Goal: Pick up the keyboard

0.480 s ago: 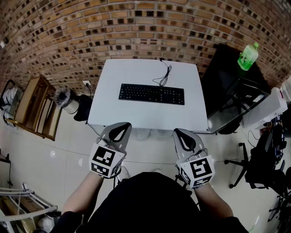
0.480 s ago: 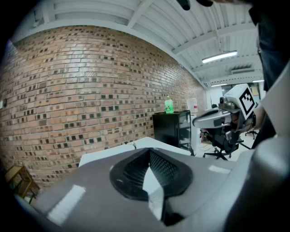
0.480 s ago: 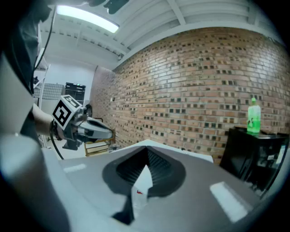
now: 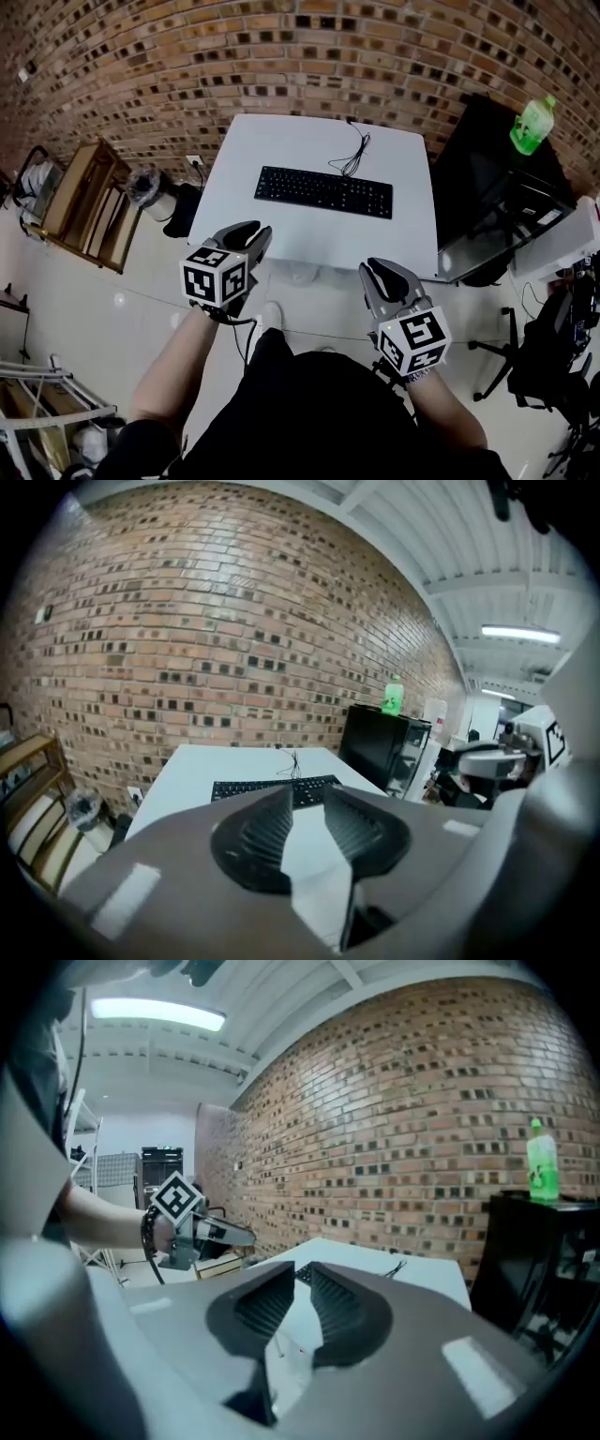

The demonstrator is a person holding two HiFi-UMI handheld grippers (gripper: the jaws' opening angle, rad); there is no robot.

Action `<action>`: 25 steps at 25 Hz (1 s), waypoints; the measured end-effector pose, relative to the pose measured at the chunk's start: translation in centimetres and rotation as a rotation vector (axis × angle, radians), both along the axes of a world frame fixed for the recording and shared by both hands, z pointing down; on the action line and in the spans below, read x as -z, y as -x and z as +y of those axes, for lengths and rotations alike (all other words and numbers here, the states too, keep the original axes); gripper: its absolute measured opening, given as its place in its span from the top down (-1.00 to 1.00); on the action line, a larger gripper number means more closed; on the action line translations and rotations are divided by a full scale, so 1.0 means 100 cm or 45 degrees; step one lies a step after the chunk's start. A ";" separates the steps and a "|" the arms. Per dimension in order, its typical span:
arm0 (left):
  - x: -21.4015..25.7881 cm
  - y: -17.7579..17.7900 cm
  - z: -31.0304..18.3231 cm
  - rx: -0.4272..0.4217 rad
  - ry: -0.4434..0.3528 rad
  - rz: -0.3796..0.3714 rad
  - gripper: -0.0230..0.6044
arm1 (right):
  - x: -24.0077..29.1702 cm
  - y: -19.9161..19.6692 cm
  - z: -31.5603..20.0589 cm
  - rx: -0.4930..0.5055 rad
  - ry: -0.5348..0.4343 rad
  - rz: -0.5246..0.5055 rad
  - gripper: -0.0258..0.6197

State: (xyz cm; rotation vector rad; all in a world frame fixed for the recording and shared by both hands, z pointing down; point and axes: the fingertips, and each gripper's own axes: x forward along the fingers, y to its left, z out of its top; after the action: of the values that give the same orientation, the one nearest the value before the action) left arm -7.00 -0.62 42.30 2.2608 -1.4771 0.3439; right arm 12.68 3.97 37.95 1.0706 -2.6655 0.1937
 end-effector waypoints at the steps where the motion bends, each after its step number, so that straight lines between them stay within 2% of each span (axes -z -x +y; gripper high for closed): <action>1: -0.005 0.007 -0.009 0.017 0.030 0.037 0.52 | -0.002 0.002 -0.004 -0.001 0.015 -0.005 0.76; 6: -0.036 0.046 -0.066 0.099 0.171 0.190 0.31 | -0.017 0.013 -0.028 -0.033 0.082 -0.012 0.75; 13: -0.093 0.098 -0.164 0.142 0.362 0.274 0.29 | -0.033 0.034 -0.086 -0.131 0.195 -0.017 0.75; 19: -0.144 0.124 -0.231 0.106 0.538 0.278 0.29 | -0.056 0.050 -0.139 -0.248 0.340 -0.056 0.75; 25: -0.193 0.126 -0.258 0.050 0.710 0.303 0.29 | -0.077 0.059 -0.167 -0.333 0.436 -0.077 0.75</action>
State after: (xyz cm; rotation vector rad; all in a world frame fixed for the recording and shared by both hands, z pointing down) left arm -19.61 -26.41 61.60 1.7571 -1.1279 0.3999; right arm 6.76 -12.72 45.64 1.3037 -2.4104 0.7144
